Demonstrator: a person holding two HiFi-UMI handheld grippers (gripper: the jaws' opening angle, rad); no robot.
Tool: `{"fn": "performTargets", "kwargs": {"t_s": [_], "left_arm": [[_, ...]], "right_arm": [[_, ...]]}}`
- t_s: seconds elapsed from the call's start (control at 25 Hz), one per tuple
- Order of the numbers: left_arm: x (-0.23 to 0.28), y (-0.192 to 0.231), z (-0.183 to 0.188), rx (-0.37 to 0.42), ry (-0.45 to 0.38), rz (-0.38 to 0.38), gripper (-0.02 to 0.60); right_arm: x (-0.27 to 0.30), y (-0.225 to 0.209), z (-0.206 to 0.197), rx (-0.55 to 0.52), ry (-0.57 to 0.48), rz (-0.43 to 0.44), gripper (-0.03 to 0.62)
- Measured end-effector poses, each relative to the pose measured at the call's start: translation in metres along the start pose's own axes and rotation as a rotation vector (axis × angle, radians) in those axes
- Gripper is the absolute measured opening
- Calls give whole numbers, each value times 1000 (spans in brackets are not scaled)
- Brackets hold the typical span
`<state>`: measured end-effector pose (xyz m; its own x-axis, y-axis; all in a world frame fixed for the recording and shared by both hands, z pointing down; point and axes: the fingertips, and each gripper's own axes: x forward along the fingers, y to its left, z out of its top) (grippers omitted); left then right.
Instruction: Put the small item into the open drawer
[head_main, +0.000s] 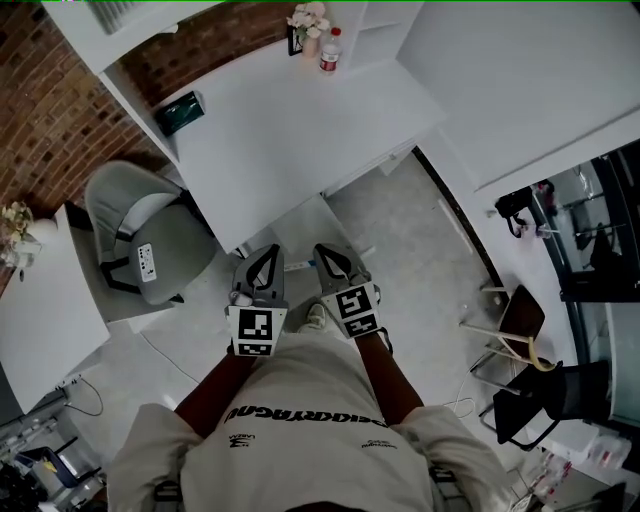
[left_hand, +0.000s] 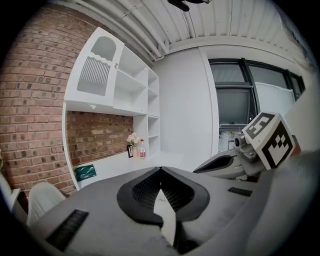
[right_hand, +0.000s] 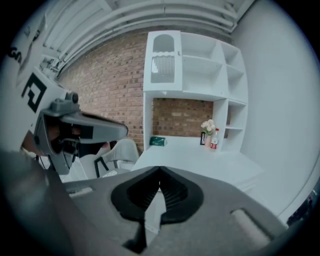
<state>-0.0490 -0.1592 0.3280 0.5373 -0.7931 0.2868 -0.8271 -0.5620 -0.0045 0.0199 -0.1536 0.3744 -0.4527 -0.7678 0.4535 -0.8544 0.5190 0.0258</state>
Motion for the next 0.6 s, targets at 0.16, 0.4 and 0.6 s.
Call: {"fn": "performTargets", "kwargs": {"t_s": [0.16,0.4,0.6], "left_arm": [[-2,-1,10,8,-7,5,-3],[-1,-8,23,-3,-40,-13,-2],[-2,-18,36,10,-71,-32,-3]], "right_arm": [[-16,-6,25,96,-83,-32,2],[-36,-9,44,120,-163,-86,2],[-55,-18,56,160,-229,-123,2]]}}
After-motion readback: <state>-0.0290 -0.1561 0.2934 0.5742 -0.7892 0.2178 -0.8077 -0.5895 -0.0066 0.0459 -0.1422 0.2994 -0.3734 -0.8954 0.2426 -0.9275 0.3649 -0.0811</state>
